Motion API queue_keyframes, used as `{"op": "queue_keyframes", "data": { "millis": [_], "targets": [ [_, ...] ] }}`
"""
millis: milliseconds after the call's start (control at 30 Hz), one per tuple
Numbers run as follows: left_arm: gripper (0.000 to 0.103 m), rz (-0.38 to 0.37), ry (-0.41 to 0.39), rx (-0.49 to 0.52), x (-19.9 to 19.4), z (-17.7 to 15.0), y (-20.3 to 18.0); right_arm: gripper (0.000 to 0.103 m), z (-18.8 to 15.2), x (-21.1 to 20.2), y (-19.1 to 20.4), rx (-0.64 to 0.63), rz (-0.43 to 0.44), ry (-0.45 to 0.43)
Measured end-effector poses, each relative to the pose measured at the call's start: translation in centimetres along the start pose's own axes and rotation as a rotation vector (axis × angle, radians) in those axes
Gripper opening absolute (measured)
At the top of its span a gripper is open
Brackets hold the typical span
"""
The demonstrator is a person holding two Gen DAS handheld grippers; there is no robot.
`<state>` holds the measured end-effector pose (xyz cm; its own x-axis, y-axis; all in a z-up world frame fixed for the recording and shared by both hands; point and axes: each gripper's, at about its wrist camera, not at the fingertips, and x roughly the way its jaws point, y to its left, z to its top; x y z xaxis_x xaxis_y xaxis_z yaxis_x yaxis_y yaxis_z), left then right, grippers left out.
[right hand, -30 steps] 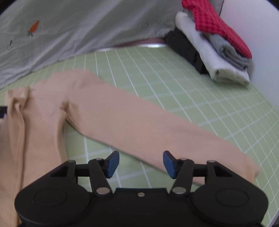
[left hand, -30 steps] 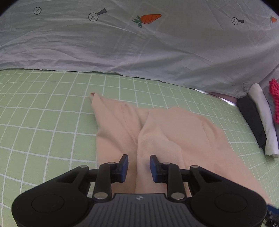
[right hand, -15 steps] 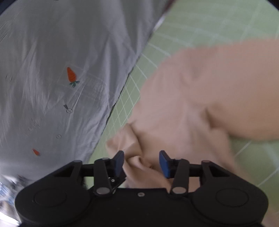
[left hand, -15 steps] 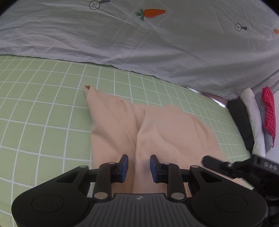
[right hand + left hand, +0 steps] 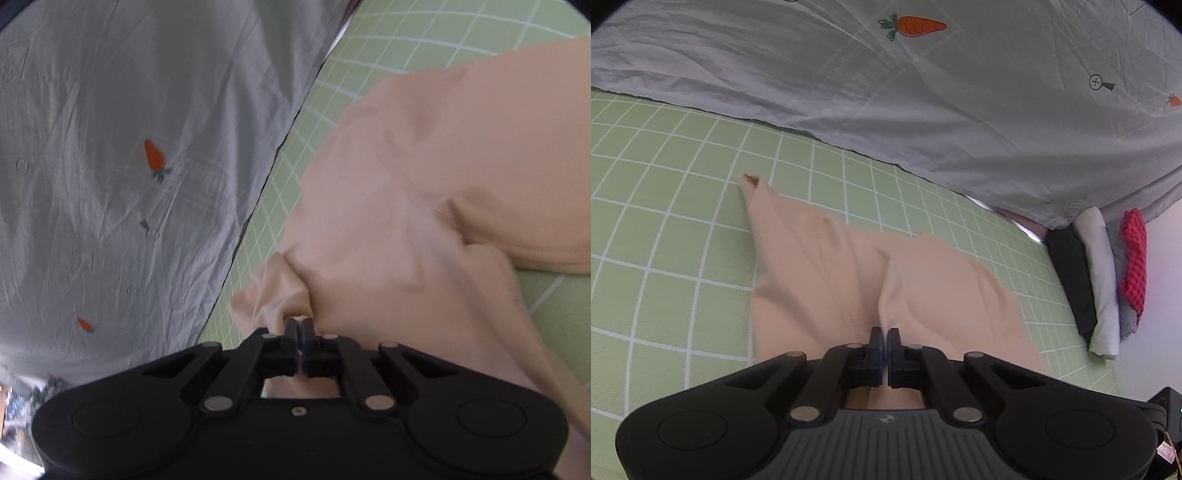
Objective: Fold clothes
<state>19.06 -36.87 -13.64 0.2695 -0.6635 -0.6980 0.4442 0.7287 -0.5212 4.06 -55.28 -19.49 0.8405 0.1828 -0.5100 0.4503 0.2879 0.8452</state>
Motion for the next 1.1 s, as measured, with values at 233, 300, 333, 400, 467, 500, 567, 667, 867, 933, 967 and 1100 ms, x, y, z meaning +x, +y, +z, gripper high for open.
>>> {"op": "queue_keyframes", "data": {
  "millis": [233, 300, 333, 400, 467, 500, 567, 667, 867, 933, 967, 1100],
  "targets": [
    [0.002, 0.043, 0.015, -0.048, 0.8, -0.3, 0.8, 0.002, -0.1, 0.4, -1.8, 0.080, -0.068, -0.019],
    [0.006, 0.054, 0.015, -0.038, 0.7, -0.2, 0.5, 0.002, 0.0, 0.4, -1.5, 0.053, -0.077, 0.000],
    [0.010, 0.062, 0.017, -0.032, 0.6, -0.2, 0.3, 0.003, 0.2, 0.4, -1.2, 0.036, -0.083, 0.008],
    [0.024, 0.073, 0.020, -0.022, 0.2, -0.3, -0.1, 0.015, 0.5, 0.0, -0.7, 0.003, -0.104, 0.020],
    [0.041, 0.081, 0.021, -0.013, -0.3, -0.5, -0.6, 0.034, 0.6, -0.9, 0.2, -0.044, -0.141, 0.024],
    [0.045, 0.093, 0.022, -0.005, -0.7, -0.7, -1.0, 0.042, 0.5, -1.7, 0.6, -0.074, -0.157, 0.022],
    [0.058, 0.129, 0.023, 0.011, -1.8, -1.4, -1.9, 0.045, 0.1, -3.4, 1.5, -0.138, -0.187, 0.016],
    [0.065, 0.163, 0.031, 0.011, -3.8, -2.9, -3.3, 0.063, -0.5, -6.7, 2.5, -0.221, -0.229, -0.010],
    [0.075, 0.228, 0.047, 0.025, -7.6, -7.9, -6.5, 0.079, -0.7, -13.0, 1.2, -0.377, -0.395, -0.075],
    [0.078, 0.254, 0.044, 0.028, -8.3, -9.7, -7.6, 0.081, -0.4, -14.7, 0.0, -0.453, -0.486, -0.089],
    [0.080, 0.267, 0.037, 0.029, -8.6, -10.7, -8.3, 0.082, -0.2, -15.5, -0.7, -0.494, -0.527, -0.097],
    [0.080, 0.357, 0.007, -0.032, -9.8, -13.8, -10.8, 0.083, 1.4, -18.6, -4.1, -0.619, -0.674, -0.094]
  ]
}}
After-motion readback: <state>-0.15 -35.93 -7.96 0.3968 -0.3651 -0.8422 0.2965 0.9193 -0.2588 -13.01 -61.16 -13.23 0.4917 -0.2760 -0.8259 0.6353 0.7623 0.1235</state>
